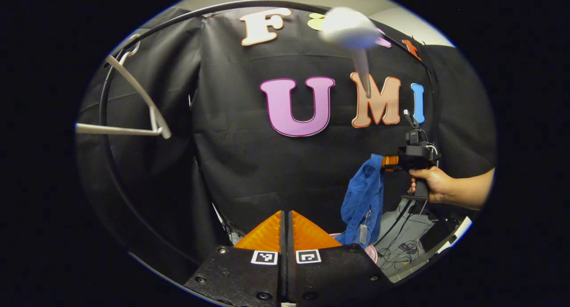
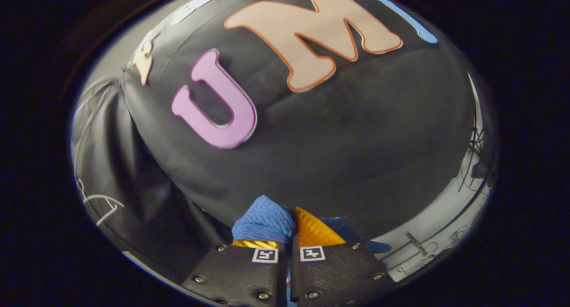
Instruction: Grasp the clothes on the hanger with both hands and then place them into the laundry hamper below.
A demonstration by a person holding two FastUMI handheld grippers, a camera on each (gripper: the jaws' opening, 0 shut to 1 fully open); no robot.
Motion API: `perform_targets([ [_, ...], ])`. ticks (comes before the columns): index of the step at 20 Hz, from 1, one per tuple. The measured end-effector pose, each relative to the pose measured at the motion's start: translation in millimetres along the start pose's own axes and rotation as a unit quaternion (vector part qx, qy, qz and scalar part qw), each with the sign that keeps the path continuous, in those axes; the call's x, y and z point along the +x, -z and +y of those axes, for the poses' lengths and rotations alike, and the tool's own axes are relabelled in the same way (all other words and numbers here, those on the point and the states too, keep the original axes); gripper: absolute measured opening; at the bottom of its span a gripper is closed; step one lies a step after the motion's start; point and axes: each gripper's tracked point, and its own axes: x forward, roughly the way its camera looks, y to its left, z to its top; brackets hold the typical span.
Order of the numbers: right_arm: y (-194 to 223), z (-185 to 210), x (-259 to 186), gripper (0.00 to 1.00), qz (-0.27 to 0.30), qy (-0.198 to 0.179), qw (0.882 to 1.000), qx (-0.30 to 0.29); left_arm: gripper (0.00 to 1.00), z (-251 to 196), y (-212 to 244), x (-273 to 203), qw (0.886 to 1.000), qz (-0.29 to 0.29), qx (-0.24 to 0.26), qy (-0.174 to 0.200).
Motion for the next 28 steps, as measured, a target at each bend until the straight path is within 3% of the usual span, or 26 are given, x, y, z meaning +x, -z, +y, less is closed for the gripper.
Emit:
perform_targets([
  [7,-22.7,8.9,-55.4,0.04,-0.031,-0.02,0.999,0.021,0.01,-18.2,43.3,7.1,0.999,0.032,0.026,0.017],
  [13,-57.3,75.6,-116.8,0.04,-0.077,-0.054,0.996,0.003,0.01,-70.4,76.5,-20.4,0.995,0.054,0.049,0.068],
  [19,-99.3,144.8,-168.5,0.04,-0.126,-0.076,0.988,-0.046,0.01,-101.2,55.5,-6.0,0.993,0.035,0.047,0.102],
  [22,-136.2,181.8,-200.6,0.04,-0.176,-0.08,0.977,-0.091,0.01,-116.0,30.1,-0.4,0.993,0.011,0.038,0.11],
  [28,-176.4,195.9,-235.0,0.03,-0.217,-0.076,0.972,-0.051,0.01,-154.9,-31.6,34.7,0.992,-0.031,0.017,0.123],
])
